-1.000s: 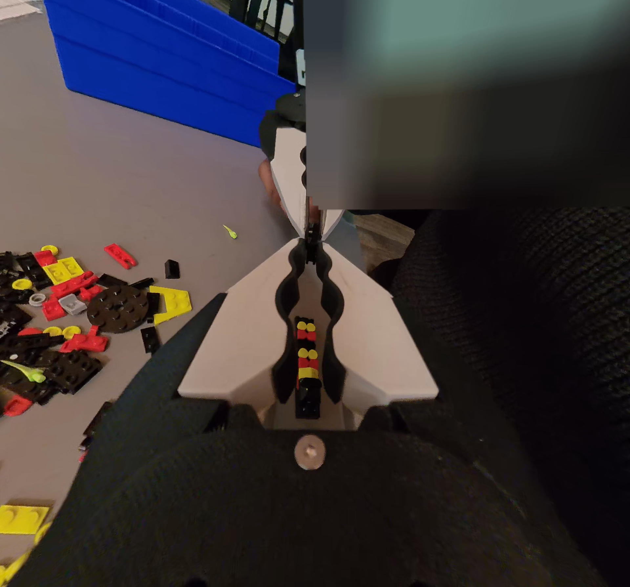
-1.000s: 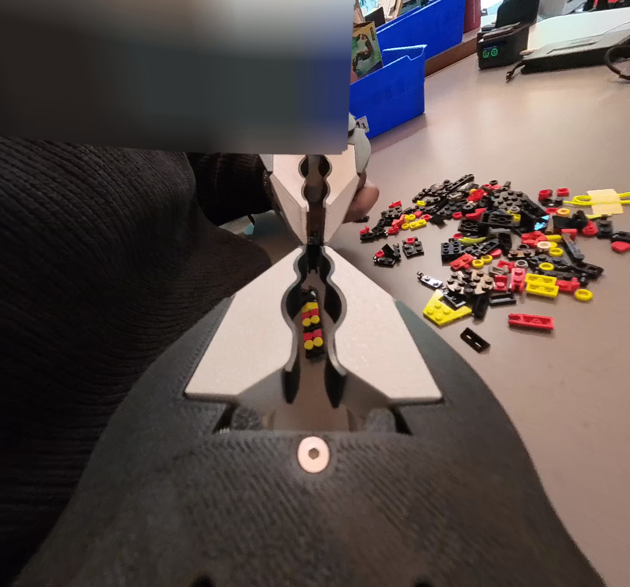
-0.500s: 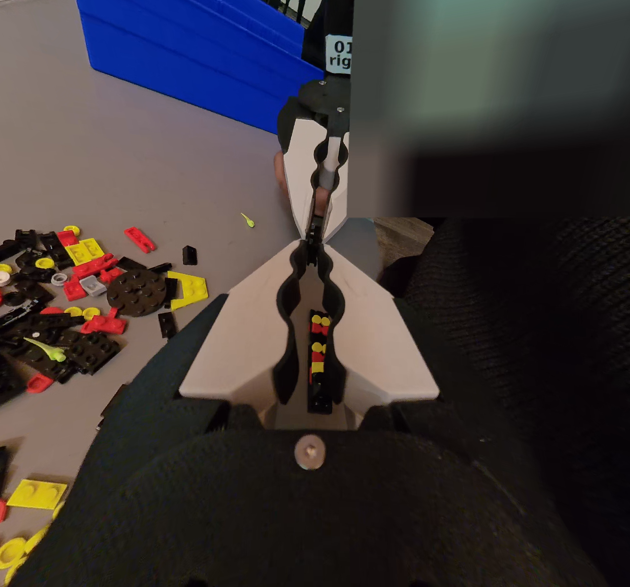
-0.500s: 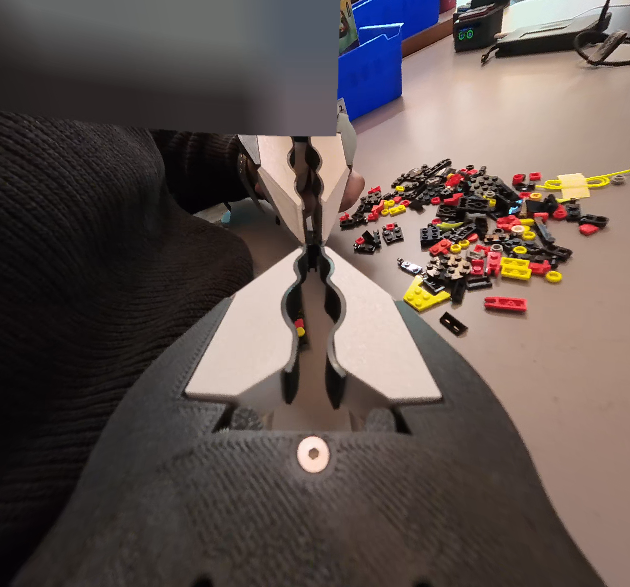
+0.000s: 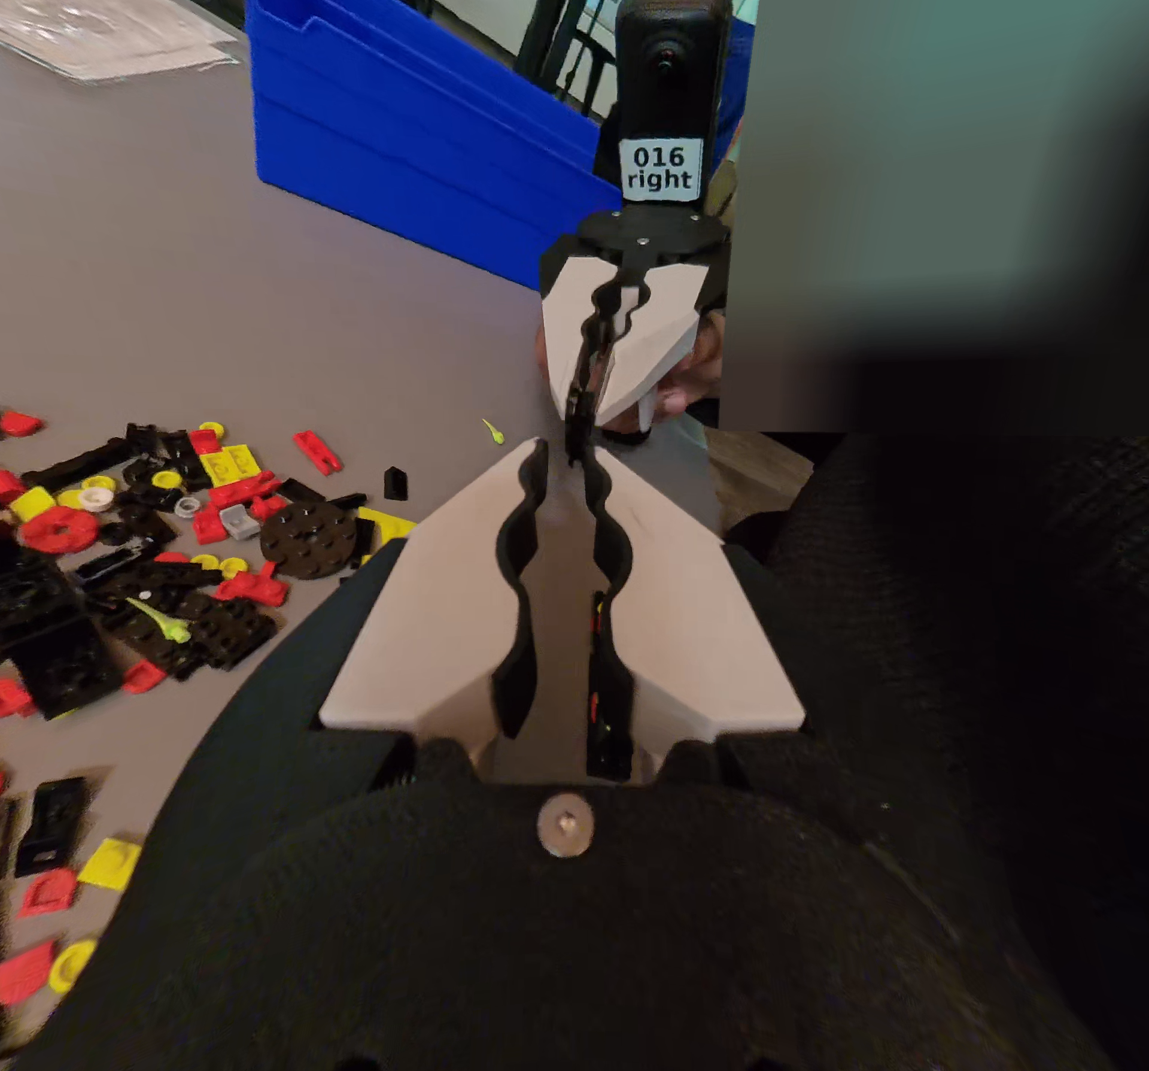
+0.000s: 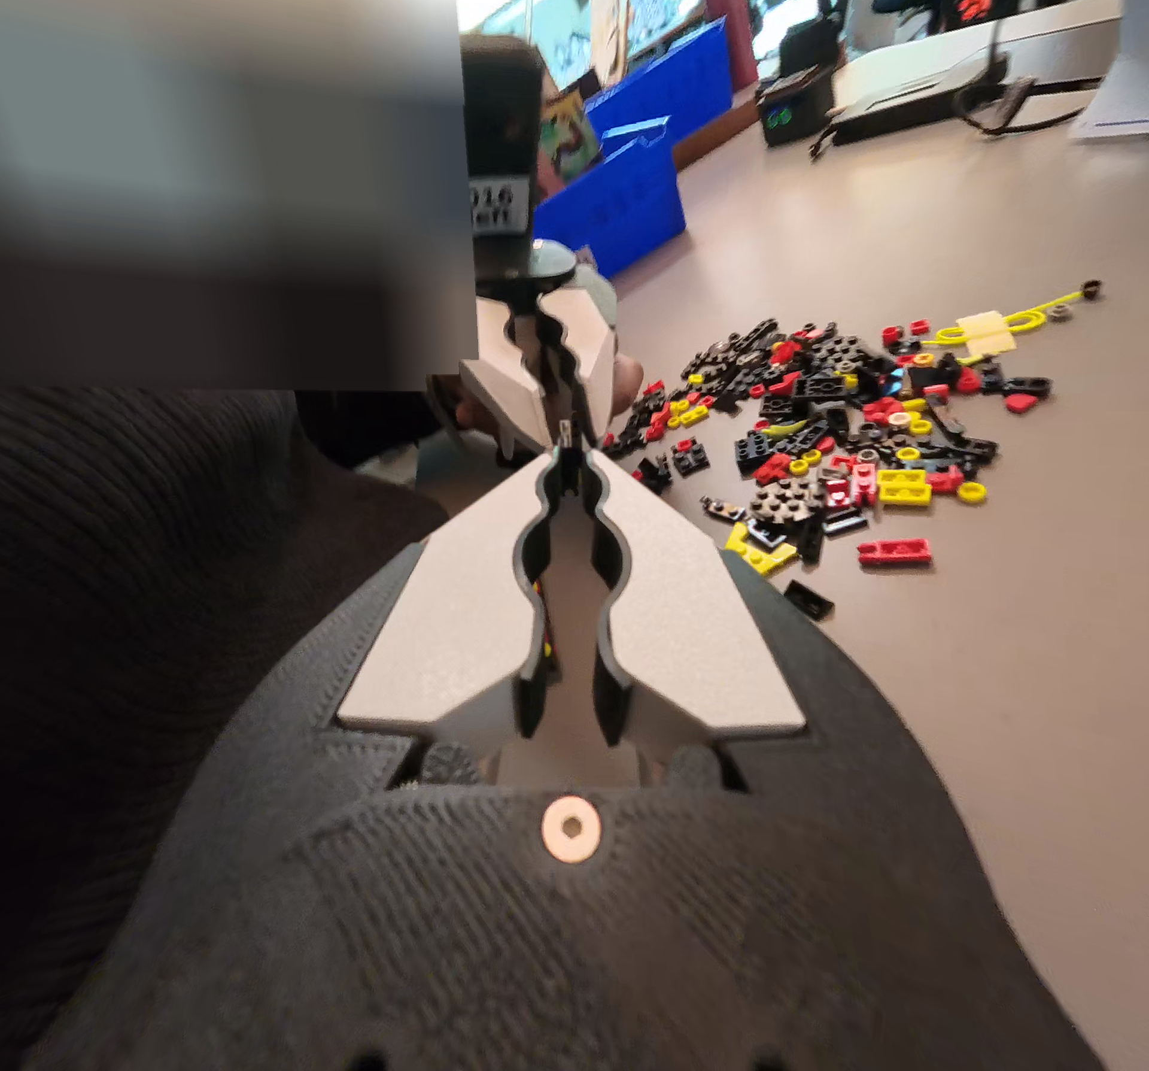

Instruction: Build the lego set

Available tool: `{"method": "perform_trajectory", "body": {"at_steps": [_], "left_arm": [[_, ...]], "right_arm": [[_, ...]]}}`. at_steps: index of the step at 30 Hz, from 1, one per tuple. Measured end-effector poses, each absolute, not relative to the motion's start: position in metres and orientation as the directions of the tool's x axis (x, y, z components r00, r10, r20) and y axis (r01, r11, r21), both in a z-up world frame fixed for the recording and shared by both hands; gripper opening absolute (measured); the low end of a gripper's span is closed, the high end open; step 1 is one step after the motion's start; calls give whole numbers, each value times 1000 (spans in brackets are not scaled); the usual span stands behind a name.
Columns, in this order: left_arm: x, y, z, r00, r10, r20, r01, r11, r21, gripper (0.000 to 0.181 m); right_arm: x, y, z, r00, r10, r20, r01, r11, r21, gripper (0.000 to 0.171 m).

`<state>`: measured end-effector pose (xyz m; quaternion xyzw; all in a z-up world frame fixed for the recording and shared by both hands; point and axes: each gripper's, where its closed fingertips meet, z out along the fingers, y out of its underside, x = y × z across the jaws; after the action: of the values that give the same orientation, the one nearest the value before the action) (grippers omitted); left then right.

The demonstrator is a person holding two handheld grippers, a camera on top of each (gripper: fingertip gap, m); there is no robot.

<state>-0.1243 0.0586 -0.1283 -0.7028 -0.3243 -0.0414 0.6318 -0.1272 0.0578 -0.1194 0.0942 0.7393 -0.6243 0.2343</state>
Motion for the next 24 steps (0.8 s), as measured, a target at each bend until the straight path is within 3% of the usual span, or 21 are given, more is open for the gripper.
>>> {"method": "perform_trajectory", "body": {"at_steps": [4,10,15,19,24], "left_arm": [[-126,57,-127,778,407,479,512,31,-858,9],[-134,59,-135,771,511,380,454,-22,-891,27],[-133,61,-133,764,488,421,477,10,-879,10],[-132,60,-129,745,434,507,535,65,-842,4],[-132,56,-124,708,367,604,604,129,-786,3]], "right_arm": [[-139,60,-115,-819,-134,-557,540,145,-829,4],[-141,51,-117,-773,-78,-630,619,129,-775,4],[-138,48,-116,-743,-82,-664,654,120,-747,4],[-139,50,-117,-750,-102,-654,642,126,-756,5],[-141,60,-116,-823,-108,-558,541,153,-827,18]]}}
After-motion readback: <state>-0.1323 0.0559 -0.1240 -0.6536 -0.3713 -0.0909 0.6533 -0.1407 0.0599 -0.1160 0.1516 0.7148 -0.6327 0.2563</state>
